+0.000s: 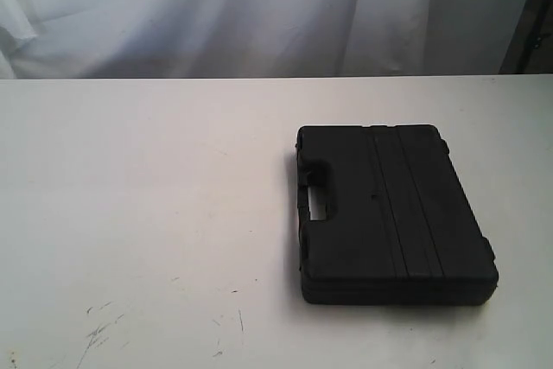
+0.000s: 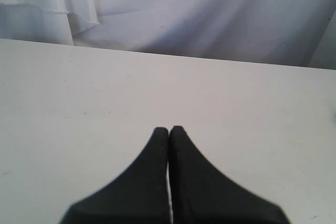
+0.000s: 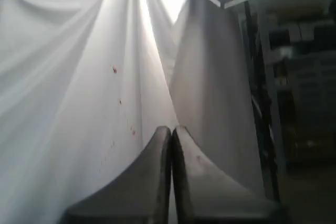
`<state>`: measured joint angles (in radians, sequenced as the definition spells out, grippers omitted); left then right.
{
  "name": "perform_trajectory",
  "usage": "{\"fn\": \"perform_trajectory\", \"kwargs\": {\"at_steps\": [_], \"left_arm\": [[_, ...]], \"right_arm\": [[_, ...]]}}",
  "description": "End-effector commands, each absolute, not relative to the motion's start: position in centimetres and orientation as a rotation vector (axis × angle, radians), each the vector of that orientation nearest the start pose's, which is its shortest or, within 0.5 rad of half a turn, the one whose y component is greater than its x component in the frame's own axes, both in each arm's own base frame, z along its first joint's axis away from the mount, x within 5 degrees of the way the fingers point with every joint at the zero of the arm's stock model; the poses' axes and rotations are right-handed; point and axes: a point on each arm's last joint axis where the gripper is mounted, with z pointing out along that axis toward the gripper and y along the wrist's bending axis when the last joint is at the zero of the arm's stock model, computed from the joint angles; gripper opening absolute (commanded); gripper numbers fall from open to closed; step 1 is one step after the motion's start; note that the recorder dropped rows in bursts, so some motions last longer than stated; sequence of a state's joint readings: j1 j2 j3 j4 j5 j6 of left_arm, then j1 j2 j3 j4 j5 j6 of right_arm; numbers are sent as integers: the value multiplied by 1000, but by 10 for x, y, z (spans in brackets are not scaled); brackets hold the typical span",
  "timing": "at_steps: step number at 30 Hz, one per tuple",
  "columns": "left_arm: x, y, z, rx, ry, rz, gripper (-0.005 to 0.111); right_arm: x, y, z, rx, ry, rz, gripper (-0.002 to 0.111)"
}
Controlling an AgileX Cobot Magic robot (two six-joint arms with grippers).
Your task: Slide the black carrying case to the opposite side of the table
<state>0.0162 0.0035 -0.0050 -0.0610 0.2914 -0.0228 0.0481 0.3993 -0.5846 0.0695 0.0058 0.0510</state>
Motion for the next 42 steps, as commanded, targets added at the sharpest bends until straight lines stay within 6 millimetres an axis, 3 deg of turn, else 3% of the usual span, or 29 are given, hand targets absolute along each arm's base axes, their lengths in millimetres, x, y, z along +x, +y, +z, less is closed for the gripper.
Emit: {"fn": "perform_trajectory", "kwargs": {"at_steps": [1,6,13,21,27,36,42], "left_arm": [[55,-1,187,-73,1767,-59,0],[55,-1,187,-73,1767,-59,0],[55,-1,187,-73,1767,-59,0],[55,-1,187,-73,1767,-59,0],[55,-1,187,-73,1767,-59,0],[55,-1,187,-73,1767,-59,0],[55,-1,187,-73,1767,-59,0]], "right_arm": [[119,6,360,53,1654,136,0],[140,11,323,81,2026,179,0],[131,16,296,92,2366,243,0],[133,17,299,85,2322,260,0],[139,26,298,-12,2314,345,0],[171,34,310,35,2297,442,0],[196,60,319,-80,2328,513,0]]}}
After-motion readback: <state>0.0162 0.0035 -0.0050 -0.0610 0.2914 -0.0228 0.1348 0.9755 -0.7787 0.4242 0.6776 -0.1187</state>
